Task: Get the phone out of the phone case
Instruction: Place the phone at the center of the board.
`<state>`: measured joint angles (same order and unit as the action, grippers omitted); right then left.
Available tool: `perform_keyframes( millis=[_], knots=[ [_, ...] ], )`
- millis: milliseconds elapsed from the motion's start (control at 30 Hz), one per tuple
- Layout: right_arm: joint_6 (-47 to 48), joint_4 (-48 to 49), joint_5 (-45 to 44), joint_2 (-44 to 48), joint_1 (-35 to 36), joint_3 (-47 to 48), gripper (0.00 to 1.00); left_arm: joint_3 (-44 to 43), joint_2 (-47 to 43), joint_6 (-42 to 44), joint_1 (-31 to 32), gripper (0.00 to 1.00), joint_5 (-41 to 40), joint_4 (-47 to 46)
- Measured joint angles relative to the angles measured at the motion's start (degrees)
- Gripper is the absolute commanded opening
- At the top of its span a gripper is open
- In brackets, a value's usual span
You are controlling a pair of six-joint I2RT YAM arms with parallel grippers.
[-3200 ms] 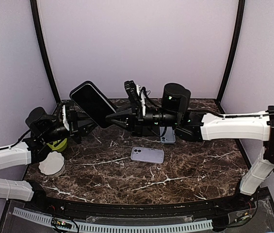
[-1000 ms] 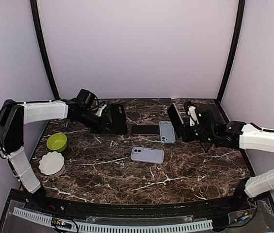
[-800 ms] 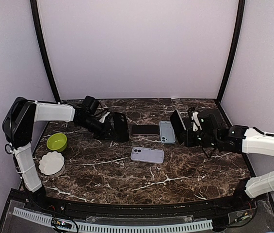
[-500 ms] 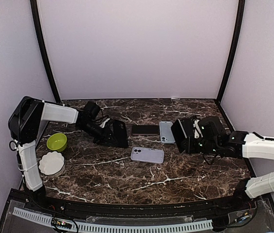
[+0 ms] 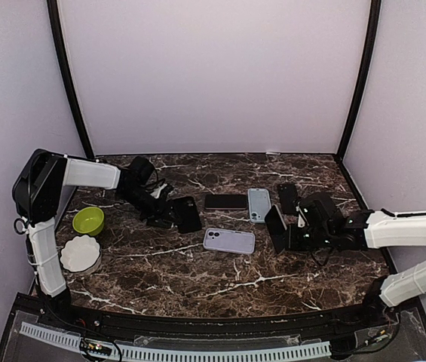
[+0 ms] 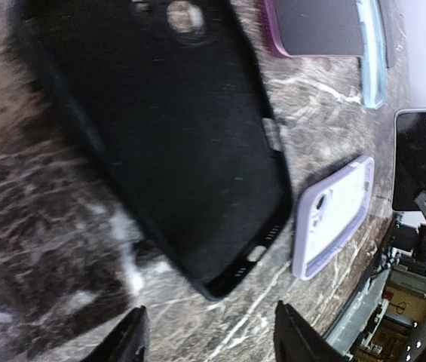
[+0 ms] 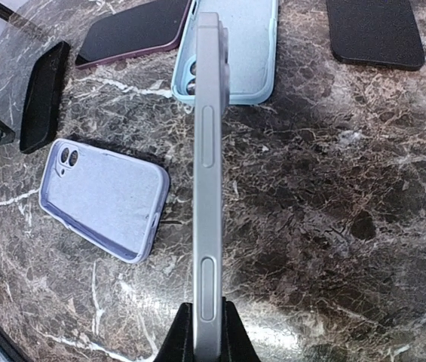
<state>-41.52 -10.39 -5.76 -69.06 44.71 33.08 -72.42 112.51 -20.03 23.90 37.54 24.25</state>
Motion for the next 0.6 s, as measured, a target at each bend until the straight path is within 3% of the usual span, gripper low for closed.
perform_keyframes(
  millis=[267,600],
  knots=[
    [-1.09,3.21,2.82,-6.45,-0.17,0.0,0.0,-0.63,-2.69,2.05,-0.07,0.69,-9.07,4.63],
    [-1.36,10.93,8.48,-11.21,-1.36,0.35,0.0,-2.45,-14.64,6.95,-0.07,0.67,-21.05,7.72]
  ],
)
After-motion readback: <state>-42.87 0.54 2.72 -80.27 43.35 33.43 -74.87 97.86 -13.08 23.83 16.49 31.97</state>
